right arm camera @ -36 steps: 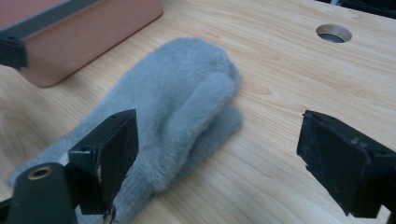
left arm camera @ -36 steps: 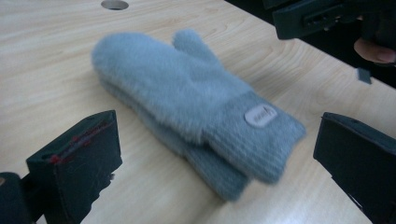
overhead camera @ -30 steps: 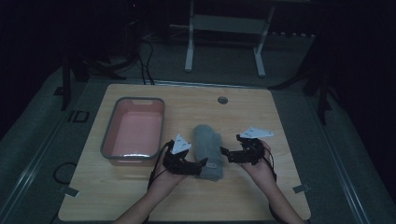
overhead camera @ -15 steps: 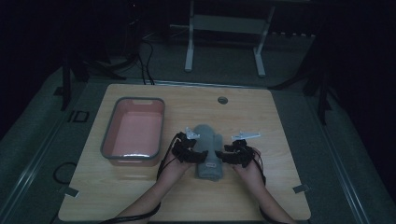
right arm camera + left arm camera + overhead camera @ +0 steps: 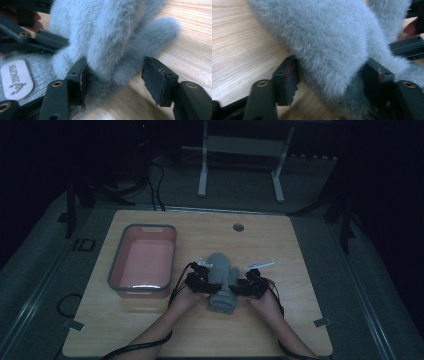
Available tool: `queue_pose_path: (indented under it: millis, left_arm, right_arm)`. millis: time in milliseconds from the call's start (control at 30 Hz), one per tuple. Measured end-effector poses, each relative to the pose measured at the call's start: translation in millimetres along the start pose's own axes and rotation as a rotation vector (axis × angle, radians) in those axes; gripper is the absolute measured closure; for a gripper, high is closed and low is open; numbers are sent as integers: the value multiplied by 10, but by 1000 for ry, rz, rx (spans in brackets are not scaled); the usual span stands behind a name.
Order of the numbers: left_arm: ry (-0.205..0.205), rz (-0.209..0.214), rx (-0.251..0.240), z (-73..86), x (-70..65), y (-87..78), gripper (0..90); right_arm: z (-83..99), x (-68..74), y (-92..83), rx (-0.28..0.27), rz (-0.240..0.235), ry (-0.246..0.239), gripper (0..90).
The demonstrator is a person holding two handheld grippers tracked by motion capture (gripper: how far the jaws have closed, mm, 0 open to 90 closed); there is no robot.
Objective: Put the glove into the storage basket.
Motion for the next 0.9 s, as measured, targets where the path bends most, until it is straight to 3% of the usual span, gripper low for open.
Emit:
queue_pose_path:
  millis: [67,100,167,267,333,433,500,700,900]
  left_arm:
    - [-3,16,3,-2,-5,4,419]
    - [-5,42,-1,-4,-26,17,515]
    - [-4,51,1,-8,-32,17,586]
    - [-7,70,11,-19,-49,16,673]
    - [-24,83,20,-34,-60,14,709]
    - [-31,91,21,-38,-61,9,737]
    - [-9,94,0,-46,-78,-15,764]
    - [5,114,-40,-107,-135,-133,778]
    - [20,116,-91,-240,-209,-333,782]
  right_arm:
    - [-2,0,2,1,-6,0,426]
    - [0,18,10,9,-37,4,515]
    - [2,21,14,7,-44,6,541]
    - [21,25,23,-7,-93,42,641]
    - [30,38,17,-21,-98,43,698]
    - [20,62,0,-14,-78,25,747]
    - [-1,108,-23,-8,-34,-26,784]
    - [-12,116,-85,-35,-65,-7,807]
    - [-150,187,-320,-100,-105,-4,816]
Point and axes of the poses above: each handheld gripper's, and its own axes: y roughly forward along the jaws, z roughly out of its underside, x roughly to its left, the point moved 6 cm from there along y, roughly forward along the jaws
